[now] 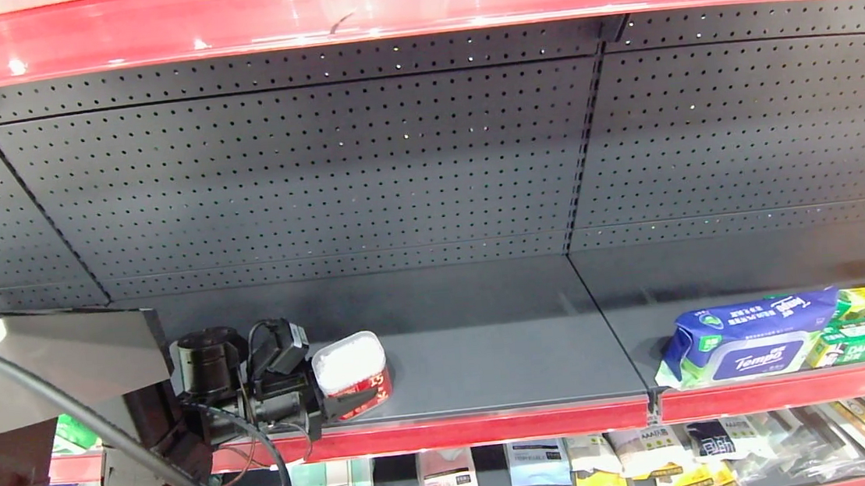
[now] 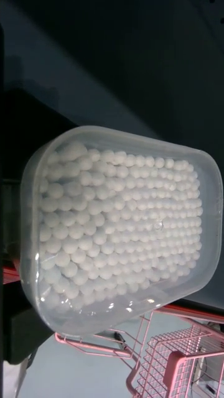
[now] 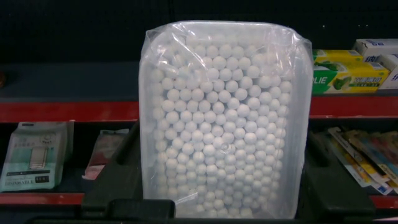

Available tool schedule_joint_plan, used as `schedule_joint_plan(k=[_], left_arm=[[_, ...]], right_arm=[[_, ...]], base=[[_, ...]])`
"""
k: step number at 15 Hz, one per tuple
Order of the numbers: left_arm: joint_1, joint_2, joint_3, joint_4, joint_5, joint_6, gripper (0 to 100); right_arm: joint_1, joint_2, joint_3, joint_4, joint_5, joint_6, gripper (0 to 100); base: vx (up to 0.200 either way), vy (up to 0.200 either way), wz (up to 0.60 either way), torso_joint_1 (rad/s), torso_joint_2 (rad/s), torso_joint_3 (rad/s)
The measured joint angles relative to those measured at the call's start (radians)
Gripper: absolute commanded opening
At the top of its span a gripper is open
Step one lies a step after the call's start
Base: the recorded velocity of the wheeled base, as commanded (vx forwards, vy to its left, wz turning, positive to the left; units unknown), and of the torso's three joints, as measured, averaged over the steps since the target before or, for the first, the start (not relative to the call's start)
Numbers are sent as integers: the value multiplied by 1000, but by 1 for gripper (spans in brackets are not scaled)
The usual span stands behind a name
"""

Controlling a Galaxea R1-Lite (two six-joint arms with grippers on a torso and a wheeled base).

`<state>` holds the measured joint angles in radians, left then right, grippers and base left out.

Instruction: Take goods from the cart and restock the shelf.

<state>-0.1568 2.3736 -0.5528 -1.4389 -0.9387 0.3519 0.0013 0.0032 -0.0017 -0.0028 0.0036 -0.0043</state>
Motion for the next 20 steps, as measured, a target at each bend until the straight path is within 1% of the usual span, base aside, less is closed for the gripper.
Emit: schedule_joint_plan(k=[20], left_arm=[[3, 0, -1, 2, 14, -4, 0]], right_arm=[[0, 0, 0, 0, 0, 0, 0]], base=[[0, 0, 0, 0, 0, 0]])
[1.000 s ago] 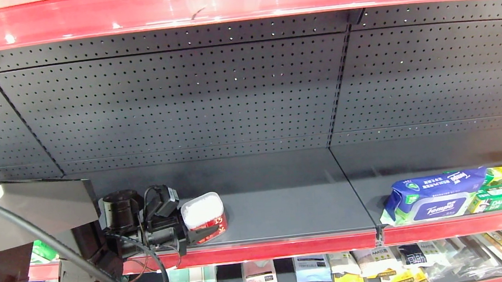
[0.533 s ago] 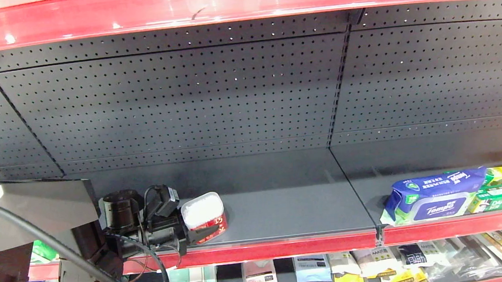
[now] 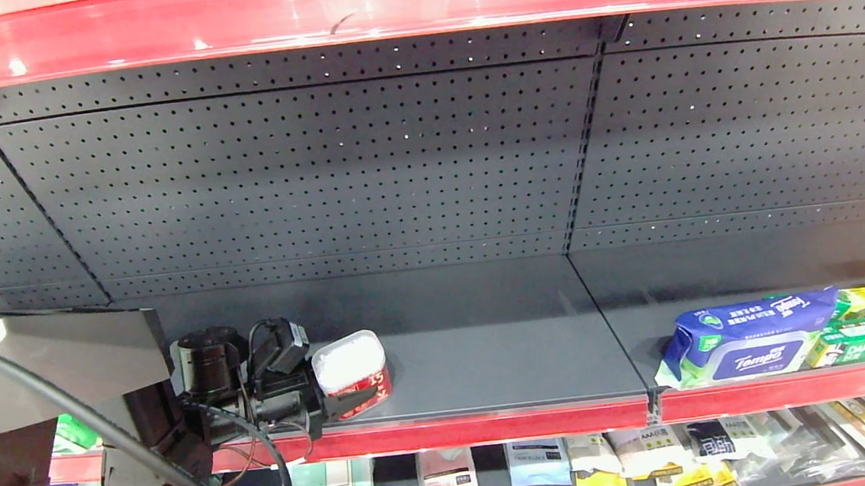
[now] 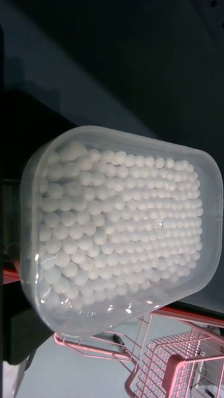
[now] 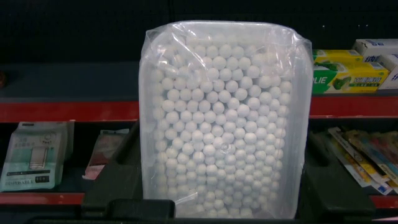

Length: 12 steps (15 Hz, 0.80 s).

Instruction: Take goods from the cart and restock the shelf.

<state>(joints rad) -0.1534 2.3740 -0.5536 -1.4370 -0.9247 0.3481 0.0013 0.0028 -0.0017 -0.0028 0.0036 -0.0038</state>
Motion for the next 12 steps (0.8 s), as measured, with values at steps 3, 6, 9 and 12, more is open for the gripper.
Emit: schedule_joint_plan(k=[3, 6, 9, 12], left_arm=[[0, 0, 1, 0, 2, -3, 0], [0, 0, 2, 0, 8, -1, 0], [-1, 1, 2, -2, 11, 1, 0], [-3, 1, 2, 1, 10, -2, 0]], right_arm=[[0, 0, 0, 0, 0, 0, 0], [-1, 0, 0, 0, 0, 0, 0], [-1, 0, 0, 0, 0, 0, 0], [-1, 0, 0, 0, 0, 0, 0]], base=[[0, 0, 0, 0, 0, 0], [0, 0, 0, 0, 0, 0], [0, 0, 0, 0, 0, 0], [0, 0, 0, 0, 0, 0]])
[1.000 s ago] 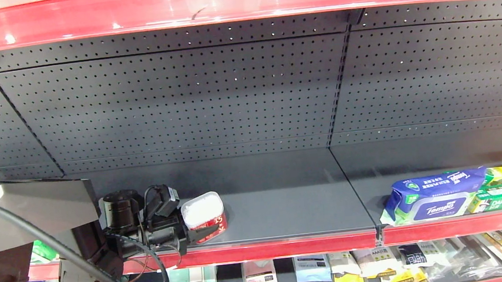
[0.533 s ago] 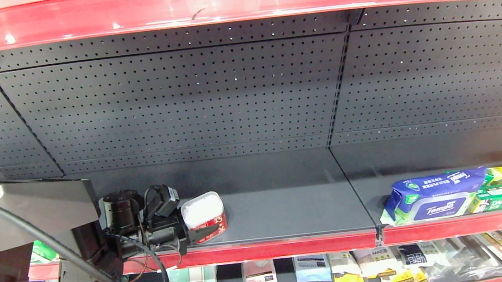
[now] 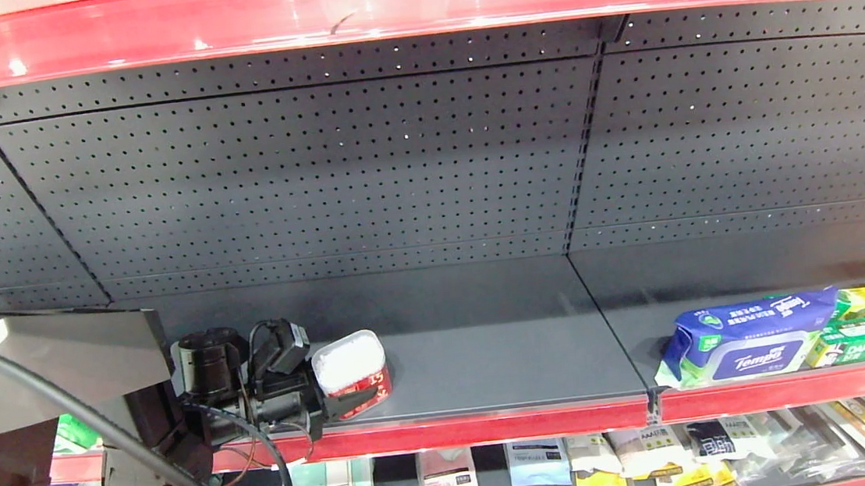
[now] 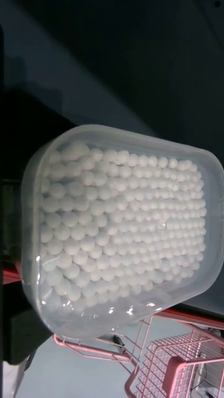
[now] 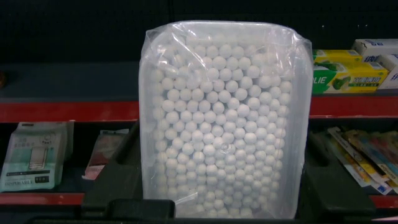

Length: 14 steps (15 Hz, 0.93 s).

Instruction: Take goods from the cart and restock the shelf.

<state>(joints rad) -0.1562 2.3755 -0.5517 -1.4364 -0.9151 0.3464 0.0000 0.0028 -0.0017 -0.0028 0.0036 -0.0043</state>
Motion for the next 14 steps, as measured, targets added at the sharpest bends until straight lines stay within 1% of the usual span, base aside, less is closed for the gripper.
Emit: schedule_joint_plan(k=[2, 3, 9, 14], left_arm=[[1, 0, 1, -1, 2, 1, 0], [1, 0, 1, -1, 3, 2, 100], [2, 0, 2, -3, 2, -5, 100], [35, 0, 16, -52, 4, -19, 100]], right_arm=[[0, 0, 0, 0, 0, 0, 0], [0, 0, 0, 0, 0, 0, 0], [0, 0, 0, 0, 0, 0, 0], [0, 0, 0, 0, 1, 0, 0]], base=[[0, 0, 0, 0, 0, 0], [0, 0, 0, 0, 0, 0], [0, 0, 0, 0, 0, 0], [0, 0, 0, 0, 0, 0]])
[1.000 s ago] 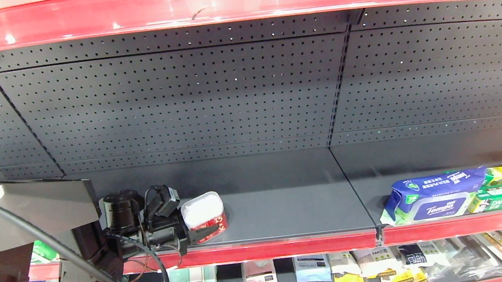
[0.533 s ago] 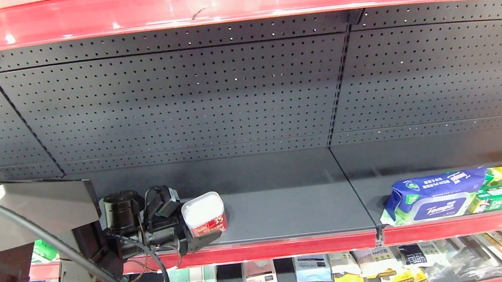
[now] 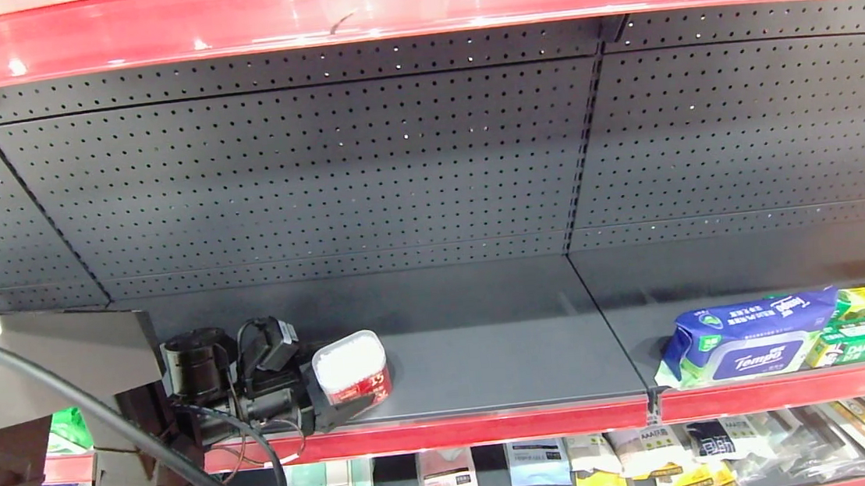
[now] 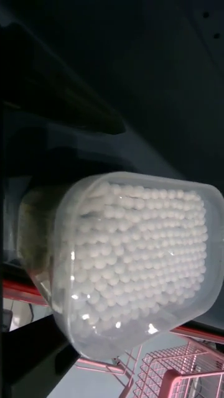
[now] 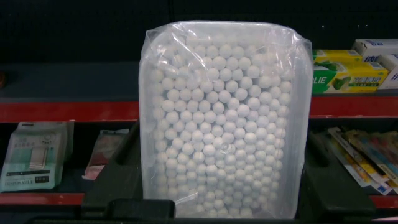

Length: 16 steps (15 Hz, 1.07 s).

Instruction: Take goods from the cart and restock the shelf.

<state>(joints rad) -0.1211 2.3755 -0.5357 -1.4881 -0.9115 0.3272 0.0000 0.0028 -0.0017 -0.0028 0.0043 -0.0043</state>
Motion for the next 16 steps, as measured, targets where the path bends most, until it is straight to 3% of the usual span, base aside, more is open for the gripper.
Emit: schedule_joint_plan(k=[11, 16], left_arm=[[62, -2, 5, -9, 0, 2, 100], [66, -2, 6, -9, 0, 6, 100]], right_arm=[[0, 0, 0, 0, 0, 0, 0], [0, 0, 0, 0, 0, 0, 0]], base=[[0, 0, 0, 0, 0, 0], [0, 0, 0, 0, 0, 0]])
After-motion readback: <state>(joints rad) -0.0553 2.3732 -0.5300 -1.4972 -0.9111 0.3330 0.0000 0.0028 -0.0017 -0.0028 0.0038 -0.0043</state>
